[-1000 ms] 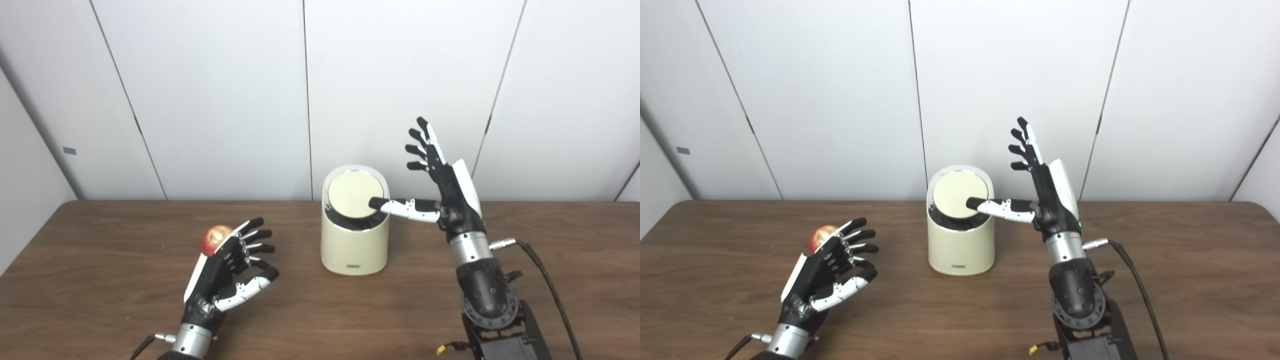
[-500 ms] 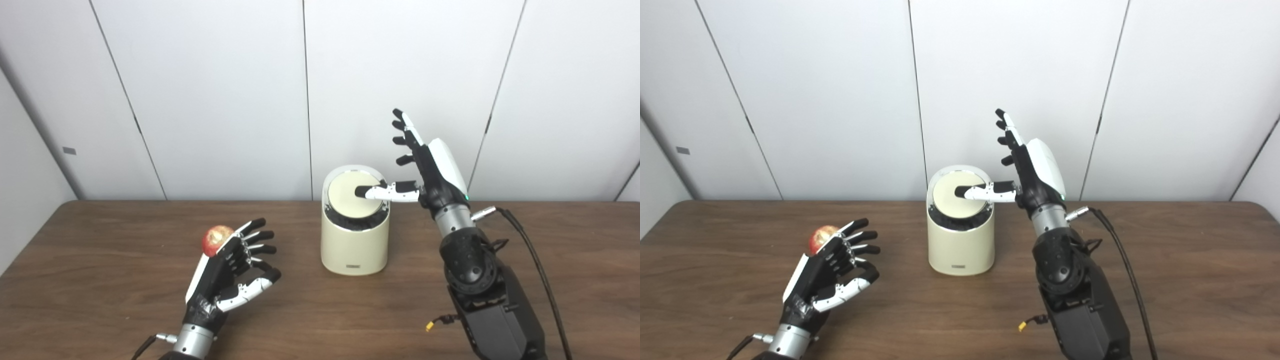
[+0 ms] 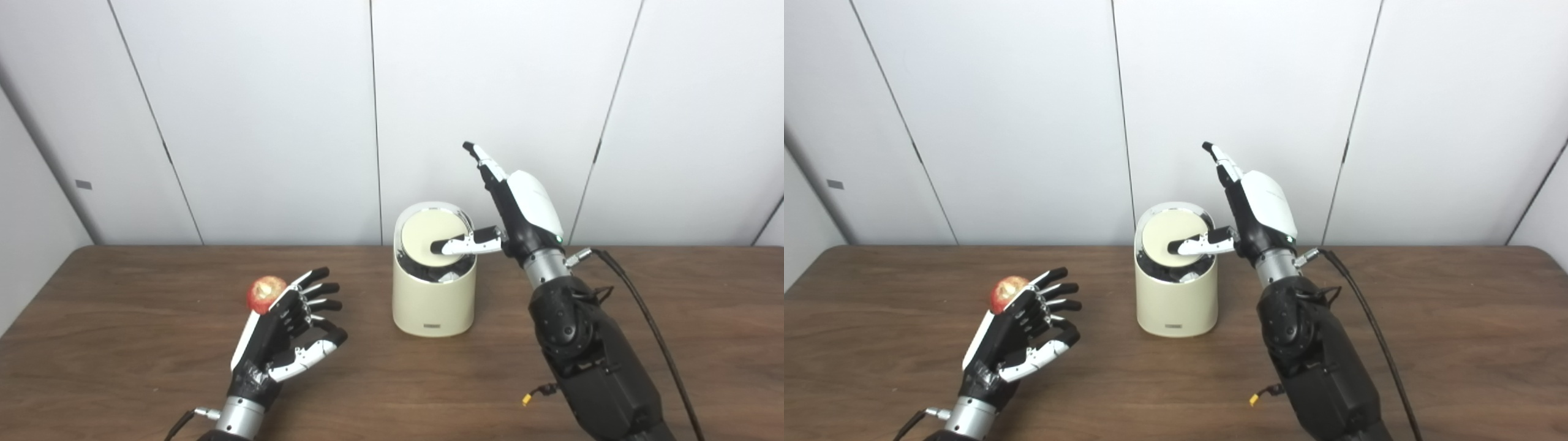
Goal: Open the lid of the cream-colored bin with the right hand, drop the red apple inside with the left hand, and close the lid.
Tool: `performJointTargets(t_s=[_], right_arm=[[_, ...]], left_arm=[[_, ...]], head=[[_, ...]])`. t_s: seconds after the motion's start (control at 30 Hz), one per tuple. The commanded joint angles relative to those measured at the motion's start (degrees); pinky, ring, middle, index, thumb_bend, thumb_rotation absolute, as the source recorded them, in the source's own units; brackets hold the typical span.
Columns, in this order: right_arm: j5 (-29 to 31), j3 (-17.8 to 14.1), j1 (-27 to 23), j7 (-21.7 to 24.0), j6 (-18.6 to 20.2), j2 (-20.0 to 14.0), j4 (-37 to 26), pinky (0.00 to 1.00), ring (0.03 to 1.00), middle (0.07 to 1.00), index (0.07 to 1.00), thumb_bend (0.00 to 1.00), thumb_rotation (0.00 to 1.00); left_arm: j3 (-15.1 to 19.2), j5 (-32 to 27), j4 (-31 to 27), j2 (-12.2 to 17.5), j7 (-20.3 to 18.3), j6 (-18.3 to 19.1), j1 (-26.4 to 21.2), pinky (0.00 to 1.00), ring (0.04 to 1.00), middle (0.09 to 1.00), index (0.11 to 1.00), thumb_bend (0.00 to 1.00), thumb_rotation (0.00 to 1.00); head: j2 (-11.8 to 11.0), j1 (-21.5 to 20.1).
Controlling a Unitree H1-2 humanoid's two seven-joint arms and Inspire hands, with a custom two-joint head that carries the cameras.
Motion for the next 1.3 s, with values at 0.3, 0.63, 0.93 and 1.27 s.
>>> performJointTargets(t_s=[0.3, 0.63, 0.93, 1.27], right_arm=[[-3.63, 2.09, -3.61, -1.51, -2.68, -1.44, 0.64, 0.71, 0.873, 0.944, 0.943, 0.98, 0.26], [-12.04, 5.76, -4.40, -1.11, -0.32, -3.16, 1.27, 0.73, 0.868, 0.947, 0.934, 0.98, 0.23], [-18.68, 8.82, -4.92, 3.24, 4.44, -4.27, 1.35, 0.74, 0.861, 0.932, 0.907, 1.00, 0.22], [-1.43, -0.22, -3.03, 7.09, 2.49, -1.33, -3.70, 0.71, 0.858, 0.917, 0.898, 0.91, 0.23]], left_arm=[[0.05, -0.40, -2.56, -0.13, 0.22, -0.36, -1.13, 0.54, 0.705, 0.796, 0.875, 0.70, 0.18], [0.07, 0.02, -3.48, -0.13, 0.57, 0.37, -1.01, 0.54, 0.702, 0.790, 0.871, 0.70, 0.17], [0.04, -0.23, -3.02, 0.17, 0.25, 0.10, -1.13, 0.54, 0.705, 0.794, 0.873, 0.70, 0.18], [0.06, -0.05, -2.97, 0.30, 0.24, -0.07, -1.10, 0.54, 0.705, 0.794, 0.871, 0.70, 0.18]], head=[[0.26, 0.17], [0.58, 0.18], [0.61, 0.09], [0.55, 0.13]])
